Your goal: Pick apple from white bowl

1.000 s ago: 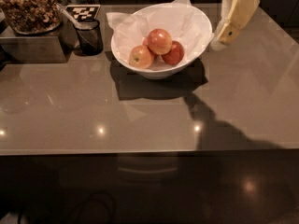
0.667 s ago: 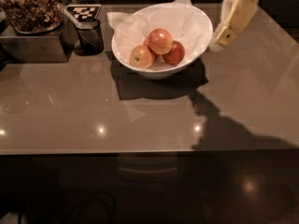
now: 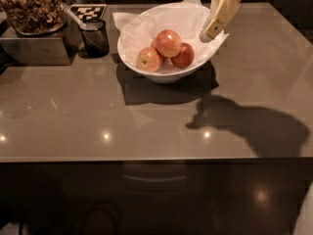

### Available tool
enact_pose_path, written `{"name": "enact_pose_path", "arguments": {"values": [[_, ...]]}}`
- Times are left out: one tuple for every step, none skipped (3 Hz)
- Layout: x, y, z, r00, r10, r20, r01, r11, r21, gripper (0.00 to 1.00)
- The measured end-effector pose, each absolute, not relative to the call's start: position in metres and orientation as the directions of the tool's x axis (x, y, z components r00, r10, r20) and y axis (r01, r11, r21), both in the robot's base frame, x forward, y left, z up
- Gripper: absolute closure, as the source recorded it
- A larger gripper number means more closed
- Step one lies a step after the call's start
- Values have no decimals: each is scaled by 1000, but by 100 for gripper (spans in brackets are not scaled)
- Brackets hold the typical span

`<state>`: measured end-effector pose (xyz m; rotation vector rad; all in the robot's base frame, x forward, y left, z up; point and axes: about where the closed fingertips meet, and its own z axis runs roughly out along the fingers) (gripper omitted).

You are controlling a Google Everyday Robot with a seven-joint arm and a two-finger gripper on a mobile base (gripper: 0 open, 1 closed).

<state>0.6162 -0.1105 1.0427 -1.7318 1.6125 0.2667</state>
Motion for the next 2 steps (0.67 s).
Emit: {"name": "enact_pose_path", "arguments": {"values": [[623, -110, 1047, 194, -765, -614, -921, 74, -383, 15], [623, -110, 1047, 194, -765, -614, -921, 74, -383, 28]]}}
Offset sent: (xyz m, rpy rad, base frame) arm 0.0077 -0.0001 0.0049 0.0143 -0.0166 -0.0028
